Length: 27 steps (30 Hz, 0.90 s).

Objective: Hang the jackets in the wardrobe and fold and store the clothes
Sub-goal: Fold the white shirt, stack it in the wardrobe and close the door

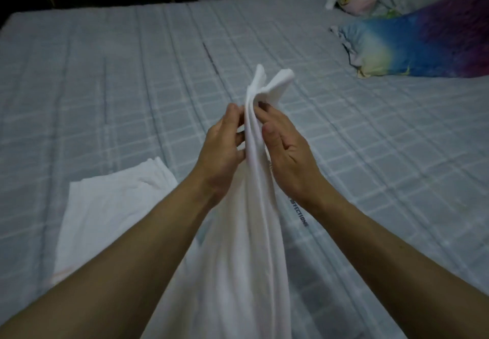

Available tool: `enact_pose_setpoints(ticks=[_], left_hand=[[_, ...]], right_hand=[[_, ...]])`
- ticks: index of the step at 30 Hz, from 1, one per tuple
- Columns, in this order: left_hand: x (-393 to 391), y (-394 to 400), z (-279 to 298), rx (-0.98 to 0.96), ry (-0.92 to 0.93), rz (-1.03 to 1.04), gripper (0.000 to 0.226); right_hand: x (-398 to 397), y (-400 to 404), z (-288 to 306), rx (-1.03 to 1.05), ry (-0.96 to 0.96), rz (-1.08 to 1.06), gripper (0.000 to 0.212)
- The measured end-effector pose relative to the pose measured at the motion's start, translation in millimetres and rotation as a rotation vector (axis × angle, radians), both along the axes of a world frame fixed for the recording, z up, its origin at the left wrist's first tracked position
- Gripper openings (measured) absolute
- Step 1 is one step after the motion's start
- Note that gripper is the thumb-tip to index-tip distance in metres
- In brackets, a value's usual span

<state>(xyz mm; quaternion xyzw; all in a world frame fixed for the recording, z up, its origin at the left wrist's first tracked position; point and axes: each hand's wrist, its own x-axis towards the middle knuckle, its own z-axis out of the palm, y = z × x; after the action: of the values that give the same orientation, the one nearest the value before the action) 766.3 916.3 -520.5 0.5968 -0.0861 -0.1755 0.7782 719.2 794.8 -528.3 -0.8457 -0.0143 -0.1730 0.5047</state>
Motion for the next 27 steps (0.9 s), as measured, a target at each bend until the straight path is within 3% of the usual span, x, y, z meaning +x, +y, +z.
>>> enact_pose_setpoints(ticks=[6,9,12,14,16,18,19,21,24,27], left_hand=[[12,107,36,-0.307,0.115,-0.019,0.065],[25,169,29,-0.459,0.204,0.075,0.076],[30,222,-12,-0.469,0.355,0.158,0.080],[19,248,-54,-0.285,0.529,0.286,0.074],[0,265,-90,0.042,0.645,0.458,0.050],[-13,277,-120,0.252,0.626,0.546,0.032],[-17,281,-129,0.304,0.584,0.549,0.036],[-27,285,-133,0.523,0.432,0.535,0.053],[-41,282,-123,0.988,-0.062,0.424,0.047],[-43,271,-127,1.207,-0.394,0.217,0.055]], right_hand=[[22,95,32,-0.329,-0.161,0.114,0.054],[41,161,31,-0.461,-0.096,0.143,0.065],[59,218,-11,-0.597,0.049,0.246,0.072],[60,245,-58,-0.664,0.194,0.315,0.071],[48,255,-103,-0.707,0.346,0.374,0.061],[28,252,-134,-0.760,0.441,0.407,0.057],[18,248,-140,-0.778,0.456,0.412,0.058],[-3,238,-143,-0.790,0.449,0.413,0.059],[-33,225,-137,-0.805,0.374,0.409,0.061],[-63,212,-135,-0.847,0.342,0.394,0.065]])
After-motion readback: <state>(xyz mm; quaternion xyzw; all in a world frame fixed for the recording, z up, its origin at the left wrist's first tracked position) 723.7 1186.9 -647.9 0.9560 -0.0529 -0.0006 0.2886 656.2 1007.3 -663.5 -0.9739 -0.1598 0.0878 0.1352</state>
